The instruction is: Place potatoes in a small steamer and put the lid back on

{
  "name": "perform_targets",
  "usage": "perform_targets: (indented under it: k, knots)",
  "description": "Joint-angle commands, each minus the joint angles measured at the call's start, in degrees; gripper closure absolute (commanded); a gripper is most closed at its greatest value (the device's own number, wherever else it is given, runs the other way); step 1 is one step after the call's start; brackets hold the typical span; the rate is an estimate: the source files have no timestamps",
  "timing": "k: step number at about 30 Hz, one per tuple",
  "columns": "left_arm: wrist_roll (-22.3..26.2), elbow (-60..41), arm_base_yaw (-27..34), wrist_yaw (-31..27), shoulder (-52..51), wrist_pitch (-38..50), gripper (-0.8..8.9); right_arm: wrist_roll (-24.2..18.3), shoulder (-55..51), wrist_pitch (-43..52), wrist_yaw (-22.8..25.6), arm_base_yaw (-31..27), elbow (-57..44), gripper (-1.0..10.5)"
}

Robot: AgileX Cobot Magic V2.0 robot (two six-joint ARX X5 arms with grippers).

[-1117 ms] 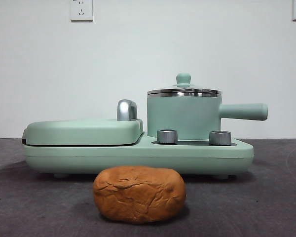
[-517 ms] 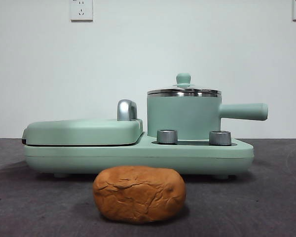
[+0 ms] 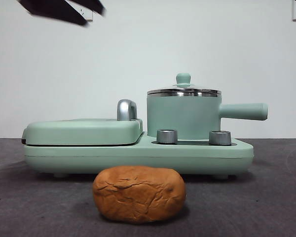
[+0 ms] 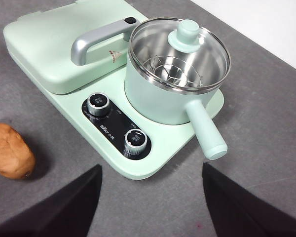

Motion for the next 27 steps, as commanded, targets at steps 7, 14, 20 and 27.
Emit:
perform_targets:
  k: [7, 14, 20, 27]
  knots:
    - [-4.81, 2.38, -7.65, -6.8, 16.74, 21.84, 4.75, 0.94, 0.39, 0.66, 0.02, 0.26, 1.03, 6.3]
    - [-5.75, 10.34, -11.06, -7.96, 28.2, 26.75, 4.75, 1.27, 0.39, 0.66, 0.02, 0.26, 1.01, 6.3]
    - [-6.32, 19.28, -12.33, -7.96, 36.26, 26.58, 4.75, 1.27, 0.39, 0.66, 0.02, 0.26, 1.01, 6.3]
    - [-6.75, 25.7, -12.46, -7.98, 43.08, 26.62, 4.75, 1.27, 0.39, 0.63, 0.0, 0.26, 1.01, 6.3]
